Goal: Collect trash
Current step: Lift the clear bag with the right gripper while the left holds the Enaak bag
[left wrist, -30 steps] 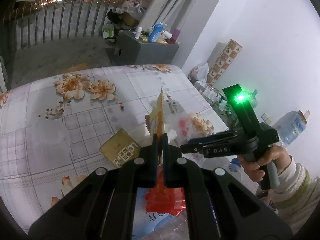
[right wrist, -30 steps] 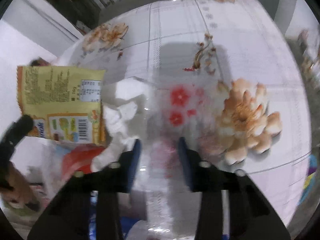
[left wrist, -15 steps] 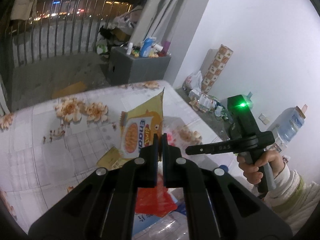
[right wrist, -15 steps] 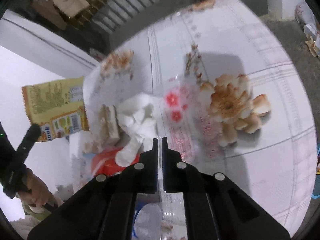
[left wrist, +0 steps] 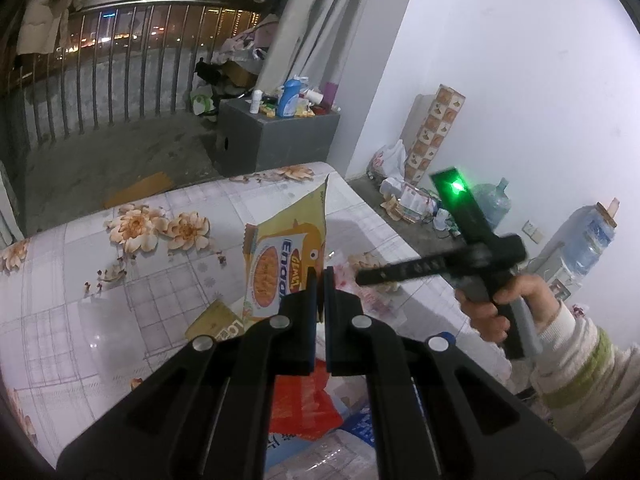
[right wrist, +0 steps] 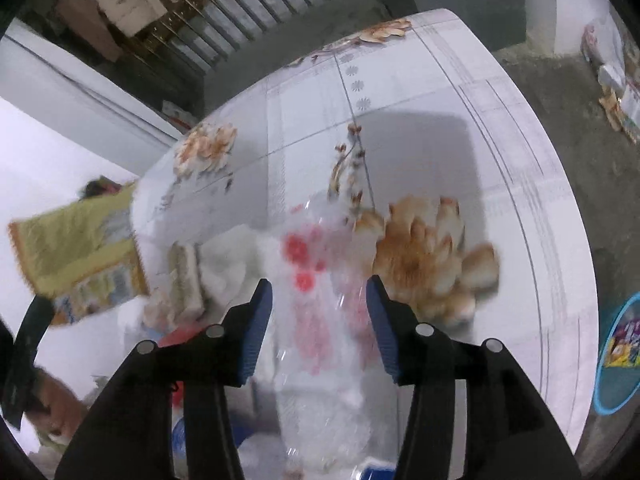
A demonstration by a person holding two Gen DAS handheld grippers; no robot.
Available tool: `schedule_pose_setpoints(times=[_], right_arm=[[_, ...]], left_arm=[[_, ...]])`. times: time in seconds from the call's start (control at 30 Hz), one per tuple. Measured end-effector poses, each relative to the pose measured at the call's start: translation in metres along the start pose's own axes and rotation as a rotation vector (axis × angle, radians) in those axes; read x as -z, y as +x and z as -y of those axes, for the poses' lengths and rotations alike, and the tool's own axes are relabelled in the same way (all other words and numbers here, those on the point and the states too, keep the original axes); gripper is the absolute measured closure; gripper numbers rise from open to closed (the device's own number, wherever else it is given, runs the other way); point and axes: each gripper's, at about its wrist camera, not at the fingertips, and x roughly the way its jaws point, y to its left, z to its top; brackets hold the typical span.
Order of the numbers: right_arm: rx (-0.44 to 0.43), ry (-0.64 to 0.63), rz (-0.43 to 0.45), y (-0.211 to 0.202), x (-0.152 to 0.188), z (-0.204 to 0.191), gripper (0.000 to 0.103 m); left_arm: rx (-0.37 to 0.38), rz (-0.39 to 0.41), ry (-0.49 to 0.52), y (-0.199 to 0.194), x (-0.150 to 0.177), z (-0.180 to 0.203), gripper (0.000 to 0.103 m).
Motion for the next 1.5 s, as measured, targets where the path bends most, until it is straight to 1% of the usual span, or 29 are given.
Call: schedule_pose_setpoints(times=[0.07,0.1,0.17,0.2,0.27,0.37,0.47,0.53,0.6,0.77,0.87,1.1,1.27,1.37,1.5], right_arm=[[0.027,-0.019,0.000,0.008,-0.010,0.000,0.055],[0.054,-0.045,-0.008,0.017,-0.017,-0.002,0.054],[0.086,-0.077,-0.018,0.026,-0.022,-0.003,0.054],[0.089,-0.096,-0.024,0.033,-0.025,-0.005,0.054],[0.070,-0.128,-0.011,0.039,-0.029,-0.007,0.054],[0.006,-0.151,-0.003,0.041,-0.033,-0.007,0.054],[-0.055,-0.168,-0.012,0.043,-0.034,-0.006,0.055],[-0.084,-0.178,-0.027,0.043,-0.033,-0.005,0.064],[-0.080,-0.189,-0.033,0.043,-0.030,-0.005,0.074],[-0.087,-0.195,-0.038,0.037,-0.019,-0.001,0.092],[-0.120,-0.167,-0.015,0.031,-0.016,0.002,0.096],[-0.263,-0.102,0.092,-0.011,-0.007,0.006,0.100],[-0.319,-0.077,0.179,-0.048,0.003,0.010,0.100],[-0.334,-0.070,0.242,-0.071,0.010,0.010,0.100],[-0.359,-0.046,0.346,-0.111,0.020,0.021,0.101]], left_arm=[[0.000,-0.002,-0.006,0.000,0.001,-0.005,0.102],[0.001,-0.002,-0.008,0.000,0.001,-0.007,0.102],[0.003,-0.005,-0.012,0.000,0.003,-0.012,0.102],[0.006,-0.006,-0.014,0.000,0.003,-0.014,0.102],[0.010,-0.010,-0.018,0.001,0.004,-0.017,0.102],[0.016,-0.014,-0.021,0.003,0.004,-0.020,0.102],[0.021,-0.016,-0.024,0.005,0.003,-0.024,0.102],[0.022,-0.015,-0.025,0.006,0.003,-0.025,0.102],[0.022,-0.015,-0.029,0.007,0.002,-0.026,0.102],[0.022,-0.013,-0.032,0.009,0.001,-0.027,0.102],[0.021,-0.013,-0.033,0.009,0.000,-0.027,0.102],[0.017,0.004,-0.027,0.004,-0.002,-0.025,0.102],[0.027,0.028,-0.016,-0.005,-0.008,-0.016,0.102],[0.035,0.051,0.006,-0.011,-0.015,-0.004,0.102],[0.066,0.073,0.028,-0.017,-0.028,0.014,0.102]])
